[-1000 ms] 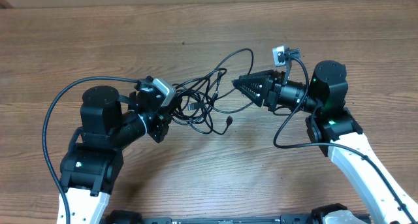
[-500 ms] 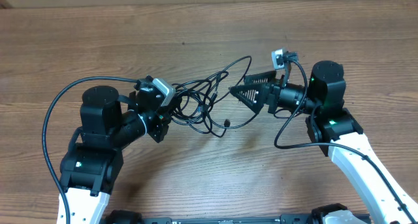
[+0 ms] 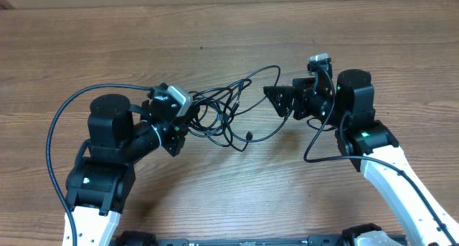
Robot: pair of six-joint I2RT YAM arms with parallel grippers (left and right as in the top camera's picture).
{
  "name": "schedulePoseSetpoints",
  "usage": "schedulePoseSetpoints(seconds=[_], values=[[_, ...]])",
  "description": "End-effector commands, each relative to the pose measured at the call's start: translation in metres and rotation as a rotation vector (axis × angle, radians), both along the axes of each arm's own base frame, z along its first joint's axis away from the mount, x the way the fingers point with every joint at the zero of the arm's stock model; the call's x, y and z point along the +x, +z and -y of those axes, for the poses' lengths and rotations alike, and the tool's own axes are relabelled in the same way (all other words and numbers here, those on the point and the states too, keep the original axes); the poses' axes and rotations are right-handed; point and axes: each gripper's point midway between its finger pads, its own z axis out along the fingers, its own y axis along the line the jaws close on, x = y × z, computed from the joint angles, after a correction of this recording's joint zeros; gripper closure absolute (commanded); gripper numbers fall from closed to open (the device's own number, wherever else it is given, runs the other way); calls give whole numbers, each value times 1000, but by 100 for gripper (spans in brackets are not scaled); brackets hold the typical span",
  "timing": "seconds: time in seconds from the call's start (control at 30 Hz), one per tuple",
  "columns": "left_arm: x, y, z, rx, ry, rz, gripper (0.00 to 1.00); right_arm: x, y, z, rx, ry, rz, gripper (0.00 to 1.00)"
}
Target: Untangle cables
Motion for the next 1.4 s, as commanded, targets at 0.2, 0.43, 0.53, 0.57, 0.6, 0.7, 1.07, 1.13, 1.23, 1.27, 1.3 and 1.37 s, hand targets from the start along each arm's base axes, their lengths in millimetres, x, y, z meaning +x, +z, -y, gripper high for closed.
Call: schedulePoseSetpoints(seconds=[0.2,0.43,0.53,0.57,0.6,0.7,1.07,1.13,1.23,1.27,1.3,1.37], values=[[-10,36,18,-122,-101,53,96,-20,22,-27,84,200,48,0],[-13,36,21,-133,-124,46,96,-24,27,-36,95,235,69,77],[-14,35,20,-131,-120,38,96,-24,27,-36,95,234,69,96],[-13,34,20,-129,-116,36,96,-24,27,-35,93,232,69,96],[-13,33,19,-127,-113,34,96,-22,26,-34,90,225,70,96],[-13,29,17,-117,-97,15,96,-12,22,-25,51,148,74,96],[-17,-11,-3,-22,35,-145,96,23,9,20,-105,-154,101,96],[-13,-18,-12,16,90,-156,96,26,8,27,-118,-182,98,96],[-10,-26,-25,68,162,-172,96,28,7,34,-119,-200,94,96],[-9,-30,-30,87,186,-179,96,29,7,37,-120,-208,92,96],[-8,-32,-34,103,206,-185,96,30,7,39,-121,-213,91,96],[-8,-39,-43,141,253,-200,96,32,7,46,-121,-232,90,96]])
